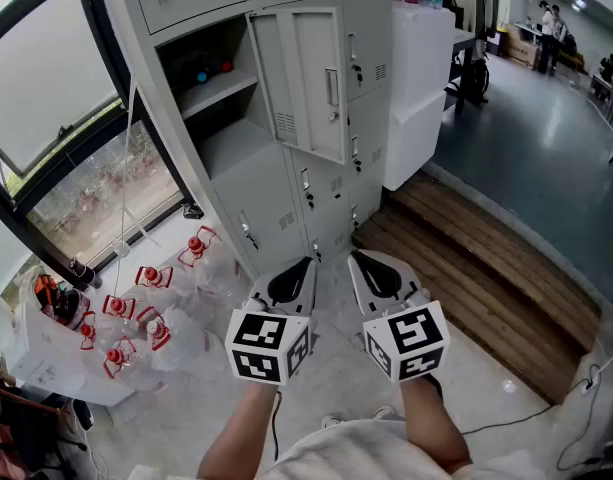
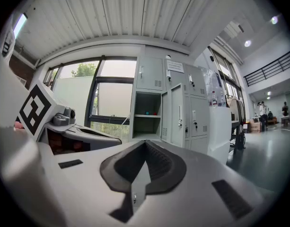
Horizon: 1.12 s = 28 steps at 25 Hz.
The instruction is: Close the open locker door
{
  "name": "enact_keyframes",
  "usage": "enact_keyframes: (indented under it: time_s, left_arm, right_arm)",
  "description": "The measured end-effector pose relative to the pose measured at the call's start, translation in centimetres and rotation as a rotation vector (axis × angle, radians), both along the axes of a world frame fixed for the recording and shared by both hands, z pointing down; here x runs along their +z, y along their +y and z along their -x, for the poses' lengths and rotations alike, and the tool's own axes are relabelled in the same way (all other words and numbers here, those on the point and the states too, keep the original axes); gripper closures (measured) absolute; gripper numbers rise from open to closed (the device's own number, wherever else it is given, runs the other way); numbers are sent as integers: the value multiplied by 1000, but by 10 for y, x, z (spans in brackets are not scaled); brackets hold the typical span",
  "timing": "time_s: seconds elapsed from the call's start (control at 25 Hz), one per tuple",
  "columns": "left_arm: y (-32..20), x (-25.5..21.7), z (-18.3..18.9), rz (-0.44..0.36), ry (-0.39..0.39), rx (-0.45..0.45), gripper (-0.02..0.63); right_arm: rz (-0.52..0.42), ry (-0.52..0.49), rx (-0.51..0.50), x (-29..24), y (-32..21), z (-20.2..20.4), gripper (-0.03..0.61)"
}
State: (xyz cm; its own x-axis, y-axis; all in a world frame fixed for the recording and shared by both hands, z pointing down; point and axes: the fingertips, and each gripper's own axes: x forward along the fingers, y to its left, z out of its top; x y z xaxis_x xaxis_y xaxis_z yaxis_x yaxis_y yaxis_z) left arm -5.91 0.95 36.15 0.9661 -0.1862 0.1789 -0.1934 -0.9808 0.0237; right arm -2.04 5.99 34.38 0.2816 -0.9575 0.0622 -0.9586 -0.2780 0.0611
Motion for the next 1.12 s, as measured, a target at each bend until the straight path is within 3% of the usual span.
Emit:
enact_keyframes:
  time_s: [0.6,1.12]
  left_arm:
    - [-9,3,-1,-4,-8,26,607]
    - [-35,16,-50,28,-24,3,607]
  right_arm:
    - [-2,-1,31,2,-10,-1,574]
    - [6,-17,42,11,-25,-59,574]
